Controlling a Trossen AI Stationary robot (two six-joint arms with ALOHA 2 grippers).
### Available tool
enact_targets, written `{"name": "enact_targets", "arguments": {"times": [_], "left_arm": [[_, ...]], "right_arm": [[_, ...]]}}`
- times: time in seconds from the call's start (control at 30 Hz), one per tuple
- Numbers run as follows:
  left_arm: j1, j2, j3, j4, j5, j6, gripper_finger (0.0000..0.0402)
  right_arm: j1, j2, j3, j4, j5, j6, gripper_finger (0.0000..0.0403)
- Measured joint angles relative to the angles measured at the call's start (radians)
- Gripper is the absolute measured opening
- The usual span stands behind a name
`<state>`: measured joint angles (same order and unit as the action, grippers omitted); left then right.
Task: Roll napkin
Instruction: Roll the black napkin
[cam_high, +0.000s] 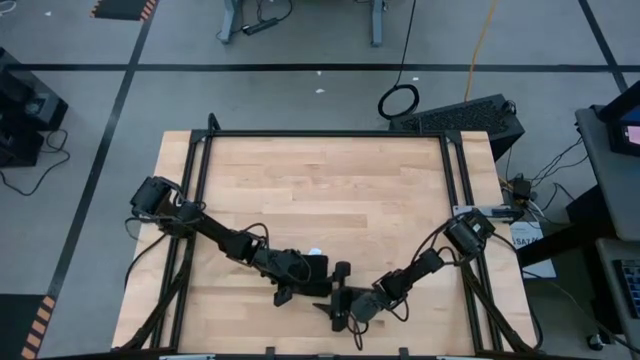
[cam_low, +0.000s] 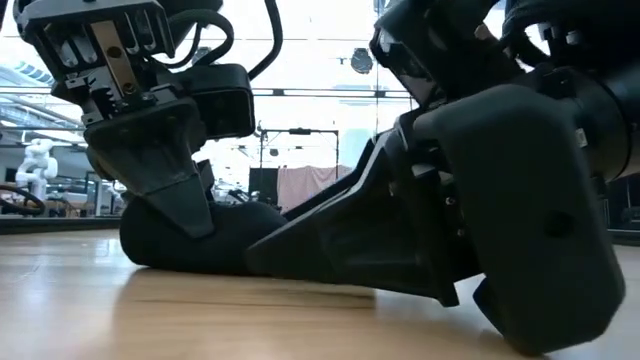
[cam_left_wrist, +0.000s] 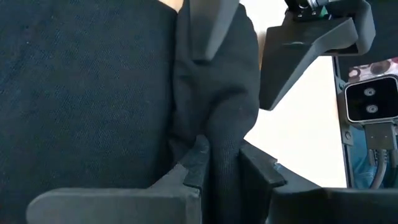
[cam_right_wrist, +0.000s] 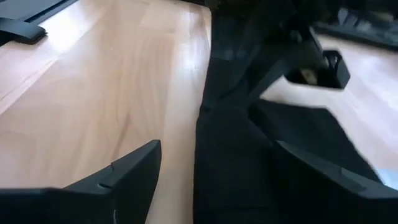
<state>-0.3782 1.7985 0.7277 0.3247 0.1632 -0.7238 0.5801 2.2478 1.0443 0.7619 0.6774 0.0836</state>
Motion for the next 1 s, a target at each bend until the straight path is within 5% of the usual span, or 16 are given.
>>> {"name": "enact_targets", "arguments": {"times": [0.27, 0.7, 1.0], "left_arm": [[-0.003, 0.000, 0.000, 0.009, -0.041, 0.003, 0.0076], [-0.008, -0.120, -0.002, -0.012, 0.000, 0.135, 0.0242], [-0.182, -0.232, -0.001, -0.059, -0.371, 0.493, 0.0258]], "right_arm": [[-0.011, -0.003, 0.002, -0.110, 0.002, 0.159, 0.0276], [-0.014, -0.003, 0.000, -0.123, 0.015, 0.204, 0.0167], [-0.019, -0.002, 0.000, -0.115, 0.007, 0.228, 0.0122]]}}
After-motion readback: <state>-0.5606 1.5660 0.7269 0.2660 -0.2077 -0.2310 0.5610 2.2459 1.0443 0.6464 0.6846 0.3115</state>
